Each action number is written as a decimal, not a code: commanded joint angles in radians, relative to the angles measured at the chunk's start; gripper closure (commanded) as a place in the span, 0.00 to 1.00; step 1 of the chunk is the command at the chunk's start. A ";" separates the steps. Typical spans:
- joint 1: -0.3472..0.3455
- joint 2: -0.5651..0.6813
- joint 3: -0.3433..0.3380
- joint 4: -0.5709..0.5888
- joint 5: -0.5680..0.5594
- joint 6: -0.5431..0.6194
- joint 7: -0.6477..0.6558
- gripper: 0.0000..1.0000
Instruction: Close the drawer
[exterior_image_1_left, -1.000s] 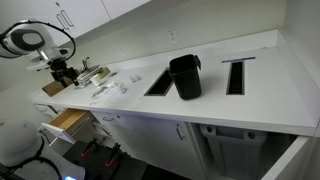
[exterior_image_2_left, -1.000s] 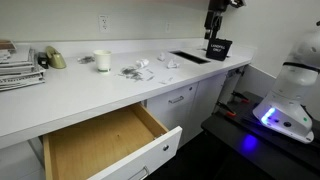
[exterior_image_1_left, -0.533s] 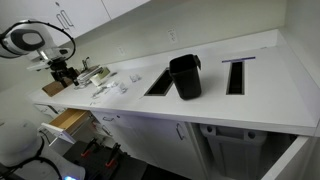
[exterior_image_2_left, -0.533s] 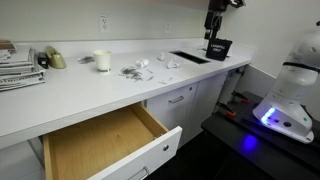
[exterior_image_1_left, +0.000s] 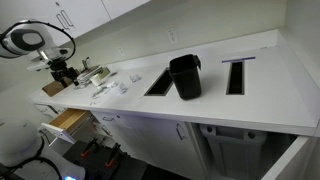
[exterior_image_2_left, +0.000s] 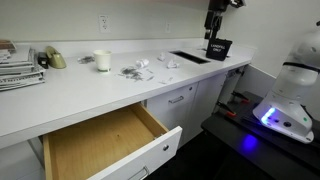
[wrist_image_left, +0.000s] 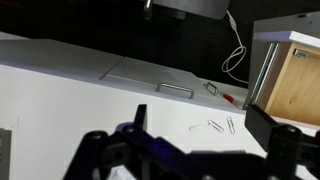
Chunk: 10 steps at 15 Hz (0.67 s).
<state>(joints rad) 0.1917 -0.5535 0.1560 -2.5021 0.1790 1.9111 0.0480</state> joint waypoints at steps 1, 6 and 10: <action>-0.001 0.000 0.001 0.002 0.000 -0.002 0.000 0.00; 0.009 0.010 0.008 0.011 0.000 -0.003 -0.013 0.00; 0.073 0.032 0.073 0.034 -0.029 -0.002 -0.082 0.00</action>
<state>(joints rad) 0.2140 -0.5495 0.1854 -2.4983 0.1731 1.9111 0.0069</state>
